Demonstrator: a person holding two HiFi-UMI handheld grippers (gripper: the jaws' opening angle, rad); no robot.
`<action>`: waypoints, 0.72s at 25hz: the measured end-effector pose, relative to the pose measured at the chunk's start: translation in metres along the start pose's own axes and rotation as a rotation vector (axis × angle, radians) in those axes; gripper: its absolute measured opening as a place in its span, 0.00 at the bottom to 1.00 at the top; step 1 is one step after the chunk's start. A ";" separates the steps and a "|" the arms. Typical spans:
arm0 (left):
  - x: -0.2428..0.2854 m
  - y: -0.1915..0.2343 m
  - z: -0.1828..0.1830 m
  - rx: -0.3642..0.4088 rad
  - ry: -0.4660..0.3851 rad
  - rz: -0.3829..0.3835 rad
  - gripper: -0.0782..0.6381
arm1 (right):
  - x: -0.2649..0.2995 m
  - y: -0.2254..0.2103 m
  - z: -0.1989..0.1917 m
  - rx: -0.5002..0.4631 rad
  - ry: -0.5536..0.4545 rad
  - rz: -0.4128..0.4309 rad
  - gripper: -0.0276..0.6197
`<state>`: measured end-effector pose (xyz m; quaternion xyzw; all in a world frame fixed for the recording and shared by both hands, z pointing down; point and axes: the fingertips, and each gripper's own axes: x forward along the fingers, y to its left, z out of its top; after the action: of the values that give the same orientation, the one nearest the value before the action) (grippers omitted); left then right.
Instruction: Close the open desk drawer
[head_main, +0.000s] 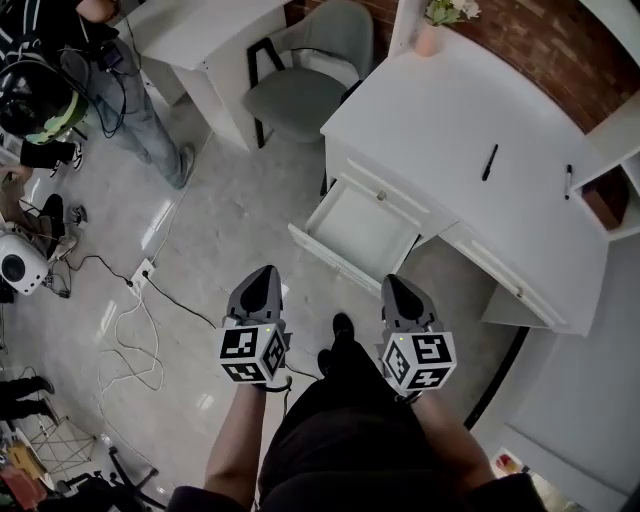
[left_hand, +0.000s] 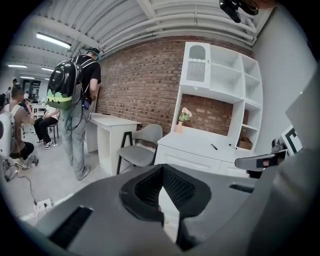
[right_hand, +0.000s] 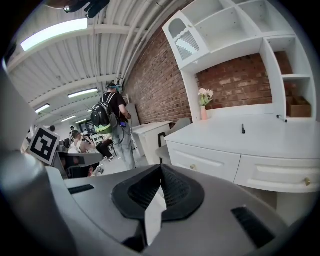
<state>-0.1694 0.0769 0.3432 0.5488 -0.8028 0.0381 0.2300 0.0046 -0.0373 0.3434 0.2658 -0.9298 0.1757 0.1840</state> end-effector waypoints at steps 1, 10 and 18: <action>0.009 0.000 0.003 0.006 0.005 -0.006 0.12 | 0.007 -0.005 0.003 0.010 -0.005 -0.005 0.05; 0.079 0.000 0.000 0.078 0.064 -0.098 0.12 | 0.043 -0.034 -0.001 0.111 -0.024 -0.119 0.05; 0.123 0.025 -0.028 0.159 0.178 -0.309 0.12 | 0.052 -0.028 -0.042 0.232 -0.012 -0.334 0.05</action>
<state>-0.2184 -0.0105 0.4238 0.6764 -0.6799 0.1142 0.2590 -0.0101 -0.0642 0.4088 0.4366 -0.8474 0.2474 0.1732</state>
